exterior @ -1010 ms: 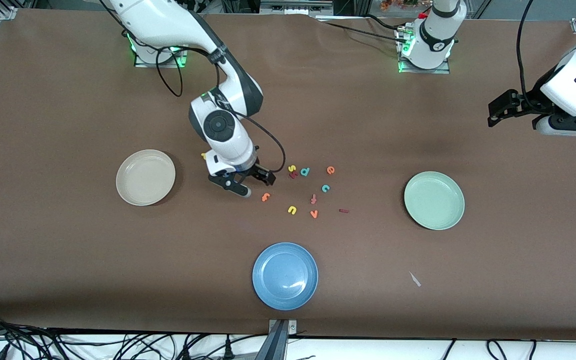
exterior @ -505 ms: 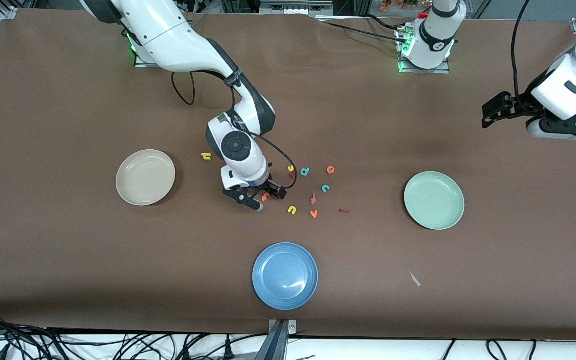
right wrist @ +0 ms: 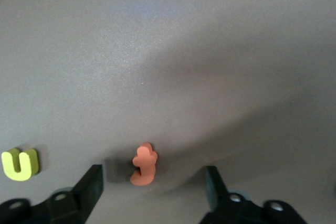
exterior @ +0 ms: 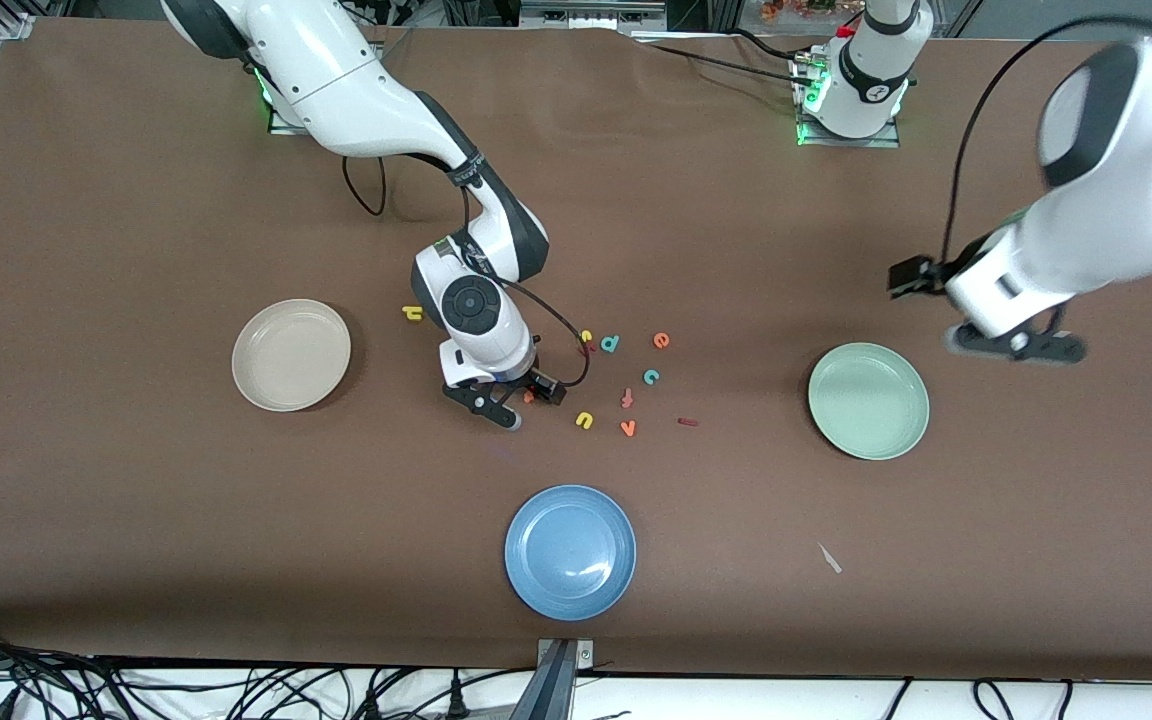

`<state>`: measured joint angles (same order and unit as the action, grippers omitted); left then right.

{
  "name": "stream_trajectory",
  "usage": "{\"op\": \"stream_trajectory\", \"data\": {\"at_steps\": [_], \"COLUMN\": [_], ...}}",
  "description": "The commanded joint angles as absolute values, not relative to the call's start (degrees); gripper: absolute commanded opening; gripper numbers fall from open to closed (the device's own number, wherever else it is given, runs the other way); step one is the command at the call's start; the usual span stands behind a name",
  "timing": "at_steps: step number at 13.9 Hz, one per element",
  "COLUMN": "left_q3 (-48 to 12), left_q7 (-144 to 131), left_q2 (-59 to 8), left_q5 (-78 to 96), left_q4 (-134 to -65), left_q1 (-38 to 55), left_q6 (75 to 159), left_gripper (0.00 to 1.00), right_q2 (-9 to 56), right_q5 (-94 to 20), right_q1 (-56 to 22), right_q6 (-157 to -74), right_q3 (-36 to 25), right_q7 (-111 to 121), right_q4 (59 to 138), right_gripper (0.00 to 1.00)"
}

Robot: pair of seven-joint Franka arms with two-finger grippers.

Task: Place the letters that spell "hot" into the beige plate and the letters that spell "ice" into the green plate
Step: 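Grasp the orange letter with the right gripper while the left gripper reaches letters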

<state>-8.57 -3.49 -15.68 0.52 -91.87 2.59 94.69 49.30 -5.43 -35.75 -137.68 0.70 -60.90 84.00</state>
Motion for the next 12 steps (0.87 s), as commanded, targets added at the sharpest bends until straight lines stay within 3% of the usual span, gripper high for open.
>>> {"op": "stream_trajectory", "data": {"at_steps": [1, 5, 11, 12], "left_q3": [-8.44, -8.53, -8.44, -8.61], "left_q7": [-6.66, -21.75, -35.95, -35.95], "left_q2": [-22.65, -28.81, -34.53, -35.32], "left_q5": [-0.53, -0.53, -1.14, -2.53], "left_q4": [-89.91, -89.82, -89.82, -89.82], "left_q1": [7.02, 11.15, 15.99, 16.08], "left_q6": [100.53, 109.58, 116.79, 118.29], "left_gripper": [1.0, 1.0, 1.0, 1.0], "right_q2": [50.89, 50.98, 51.94, 52.03], "right_q5": [-6.06, -6.06, -6.06, -6.06], "right_q1": [-35.42, -35.42, -35.42, -35.42], "right_q6": [-136.84, -136.76, -136.76, -136.76], "right_q3": [0.97, 0.97, 1.58, 1.67], "right_q7": [-61.08, -61.17, -61.35, -61.35], "right_q4": [81.3, 80.95, 80.86, 80.77], "right_gripper": [0.59, 0.34, 0.1, 0.0]}}
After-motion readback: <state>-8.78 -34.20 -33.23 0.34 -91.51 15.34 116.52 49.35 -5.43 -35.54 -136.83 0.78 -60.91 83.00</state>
